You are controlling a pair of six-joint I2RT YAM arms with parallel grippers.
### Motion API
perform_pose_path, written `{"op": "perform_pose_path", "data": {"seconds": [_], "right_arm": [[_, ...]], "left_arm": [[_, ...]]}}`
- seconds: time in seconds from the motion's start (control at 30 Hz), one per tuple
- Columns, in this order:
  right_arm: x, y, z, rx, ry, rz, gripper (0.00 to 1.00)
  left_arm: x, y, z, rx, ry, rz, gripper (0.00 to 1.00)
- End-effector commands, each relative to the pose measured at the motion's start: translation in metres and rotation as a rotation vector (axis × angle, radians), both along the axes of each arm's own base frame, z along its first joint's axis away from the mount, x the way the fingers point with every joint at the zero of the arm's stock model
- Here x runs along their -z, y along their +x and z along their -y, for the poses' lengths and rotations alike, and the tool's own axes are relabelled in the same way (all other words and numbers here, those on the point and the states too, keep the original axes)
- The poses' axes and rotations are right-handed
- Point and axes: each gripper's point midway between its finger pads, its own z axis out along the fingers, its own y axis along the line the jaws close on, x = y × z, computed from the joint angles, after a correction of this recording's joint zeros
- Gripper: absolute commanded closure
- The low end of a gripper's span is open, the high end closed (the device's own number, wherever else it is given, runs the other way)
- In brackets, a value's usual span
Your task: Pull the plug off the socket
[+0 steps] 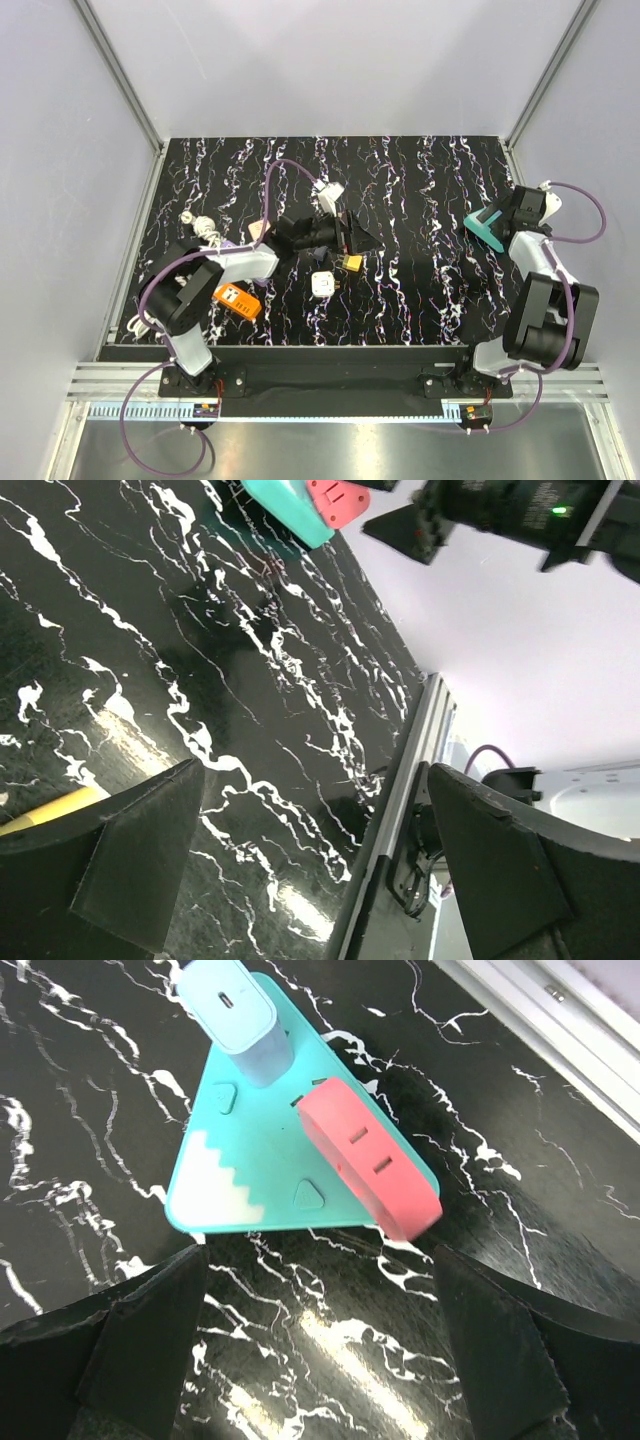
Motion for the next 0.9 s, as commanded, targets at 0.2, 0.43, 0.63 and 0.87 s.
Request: {"op": "perform_pose_path", "data": {"seconds": [0.2, 0.43, 0.63, 0.87], "right_arm": [[-0.013, 0.007, 0.014, 0.033, -0.006, 0.046, 0.0], [-0.003, 0.0, 0.031, 0.098, -0.069, 0.001, 0.0], [0.007, 0.02, 0.039, 0.07, -0.093, 0.015, 0.0], [0.004, 0.054, 0.035, -0.005, -0.073, 0.113, 0.0]], "left_arm": [[-0.016, 0.043, 0.003, 0.02, -0.005, 0.216, 0.01], [0.012, 0.046, -0.01, 0.061, -0.043, 0.221, 0.01], [0.015, 0.042, -0.008, 0.085, -0.068, 0.221, 0.01], [0.018, 0.041, -0.01, 0.078, -0.064, 0.226, 0.01]]}}
